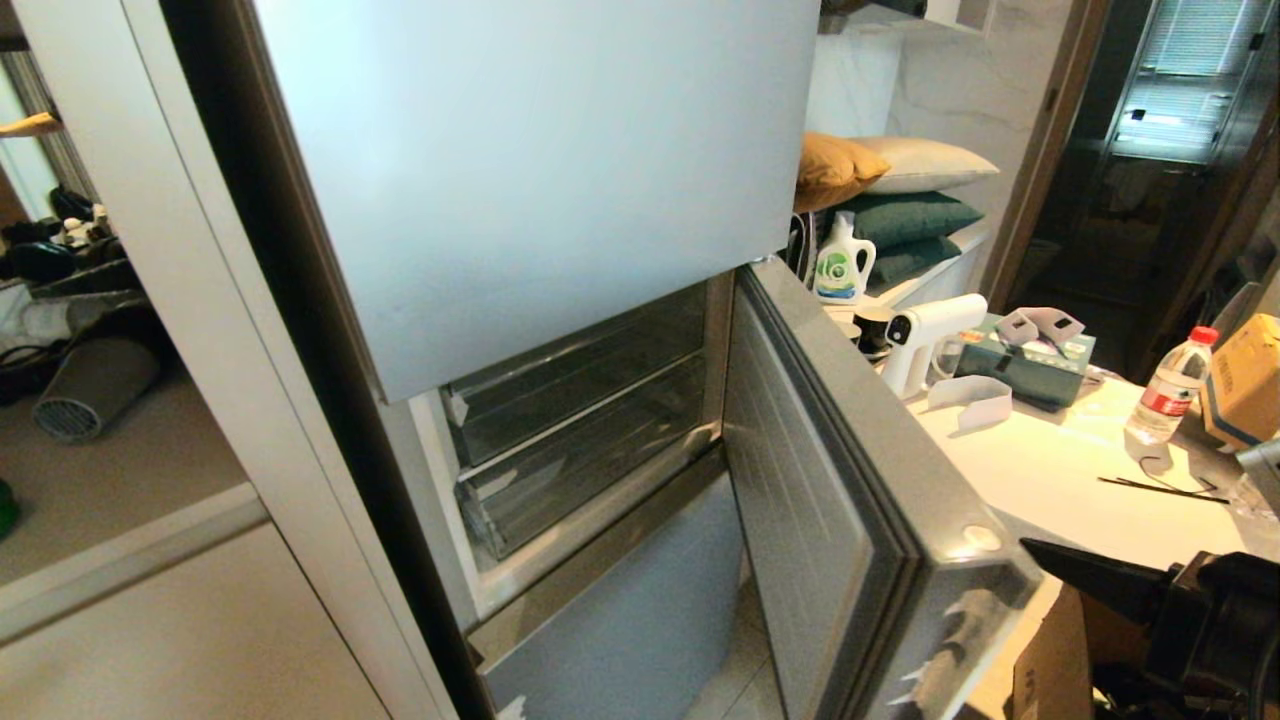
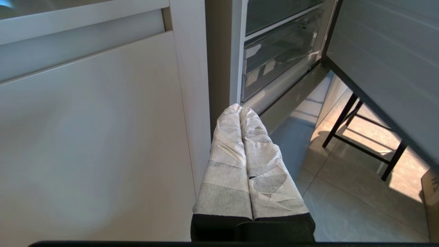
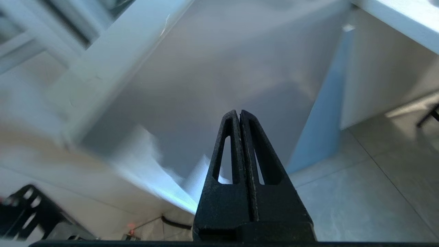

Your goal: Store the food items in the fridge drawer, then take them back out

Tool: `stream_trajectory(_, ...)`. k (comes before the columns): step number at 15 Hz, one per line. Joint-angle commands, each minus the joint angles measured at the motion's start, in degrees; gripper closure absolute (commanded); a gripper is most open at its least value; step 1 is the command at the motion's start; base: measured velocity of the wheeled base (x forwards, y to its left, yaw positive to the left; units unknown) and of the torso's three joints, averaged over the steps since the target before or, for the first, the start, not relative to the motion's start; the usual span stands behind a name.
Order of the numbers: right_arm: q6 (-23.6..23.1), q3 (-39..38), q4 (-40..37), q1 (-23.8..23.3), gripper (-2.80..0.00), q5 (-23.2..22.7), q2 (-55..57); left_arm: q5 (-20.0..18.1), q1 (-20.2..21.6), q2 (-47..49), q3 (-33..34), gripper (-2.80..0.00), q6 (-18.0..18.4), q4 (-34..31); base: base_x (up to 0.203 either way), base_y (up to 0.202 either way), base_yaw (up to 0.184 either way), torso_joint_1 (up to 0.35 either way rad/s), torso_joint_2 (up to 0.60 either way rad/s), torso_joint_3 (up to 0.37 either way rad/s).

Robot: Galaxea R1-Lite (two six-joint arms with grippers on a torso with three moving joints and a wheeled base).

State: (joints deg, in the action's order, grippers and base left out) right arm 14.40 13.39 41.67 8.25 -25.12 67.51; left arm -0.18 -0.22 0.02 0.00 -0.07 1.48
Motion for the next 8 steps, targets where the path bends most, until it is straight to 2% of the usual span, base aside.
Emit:
stream_trajectory(1,-0.2,-0.3,-0.4,2.8,0.00,0.3,-0.5,0.0,0.0,-0.1,0.6,0.00,0.0,0.0,0.000,0.000,0.000,0.000,0.00,0.000)
stream_trajectory(4,-0.3,0.4,-0.2,5.0,0.00,0.0,2.3,0.0,0.0,-0.1,0.6,0.00,0.0,0.0,0.000,0.000,0.000,0.000,0.00,0.000)
stream_trajectory(8,-0.1,7.2,1.7,10.2,0.00,-0.4,16.9,0.0,0.0,-0.1,0.6,0.00,0.0,0.0,0.000,0.000,0.000,0.000,0.00,0.000)
